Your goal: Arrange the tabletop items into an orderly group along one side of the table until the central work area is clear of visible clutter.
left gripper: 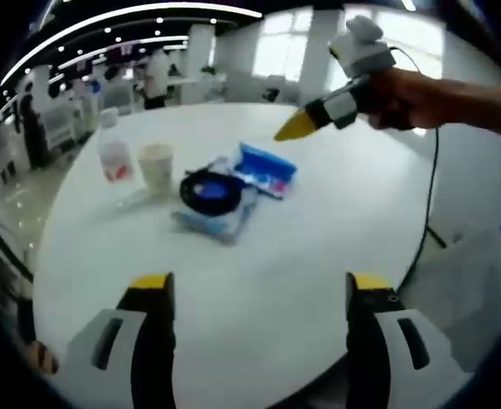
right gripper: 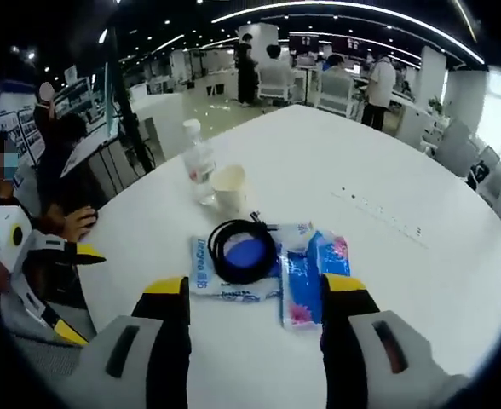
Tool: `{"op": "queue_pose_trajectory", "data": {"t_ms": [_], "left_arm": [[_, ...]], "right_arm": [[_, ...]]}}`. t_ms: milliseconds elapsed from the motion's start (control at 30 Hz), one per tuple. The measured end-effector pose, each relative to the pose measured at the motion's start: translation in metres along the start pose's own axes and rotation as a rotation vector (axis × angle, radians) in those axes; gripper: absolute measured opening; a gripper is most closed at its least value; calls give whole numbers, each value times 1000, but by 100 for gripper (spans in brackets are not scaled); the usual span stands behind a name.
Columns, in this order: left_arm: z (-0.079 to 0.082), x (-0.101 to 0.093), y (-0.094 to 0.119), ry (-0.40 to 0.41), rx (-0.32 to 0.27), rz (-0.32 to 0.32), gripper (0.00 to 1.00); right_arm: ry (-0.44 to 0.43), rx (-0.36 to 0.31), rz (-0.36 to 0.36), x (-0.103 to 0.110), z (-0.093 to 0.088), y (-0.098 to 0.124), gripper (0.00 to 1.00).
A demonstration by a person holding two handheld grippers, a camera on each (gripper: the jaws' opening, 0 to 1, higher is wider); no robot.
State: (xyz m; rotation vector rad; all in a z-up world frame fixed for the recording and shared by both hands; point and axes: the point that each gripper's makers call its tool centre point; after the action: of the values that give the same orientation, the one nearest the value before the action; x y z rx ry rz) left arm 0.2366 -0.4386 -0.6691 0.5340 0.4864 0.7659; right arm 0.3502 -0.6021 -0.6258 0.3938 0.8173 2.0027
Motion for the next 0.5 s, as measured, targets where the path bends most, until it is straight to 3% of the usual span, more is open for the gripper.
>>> {"op": "queue_pose_trajectory", "data": {"t_ms": [500], "left_arm": [[-1, -1, 0, -5, 0, -7, 80]], "right_arm": [[-79, 0, -15, -2, -40, 24, 68]]}}
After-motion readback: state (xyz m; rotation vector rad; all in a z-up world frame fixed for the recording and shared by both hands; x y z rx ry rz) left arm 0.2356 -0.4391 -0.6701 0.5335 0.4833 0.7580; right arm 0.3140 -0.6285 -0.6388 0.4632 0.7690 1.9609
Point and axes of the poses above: the point that each gripper's makers call its tool centre point, and the gripper's own axes: y roughly backward along the fingers, x roughly to its left, z roughly out of its top, and after that the axes turned 5 degrees about y, right-handed
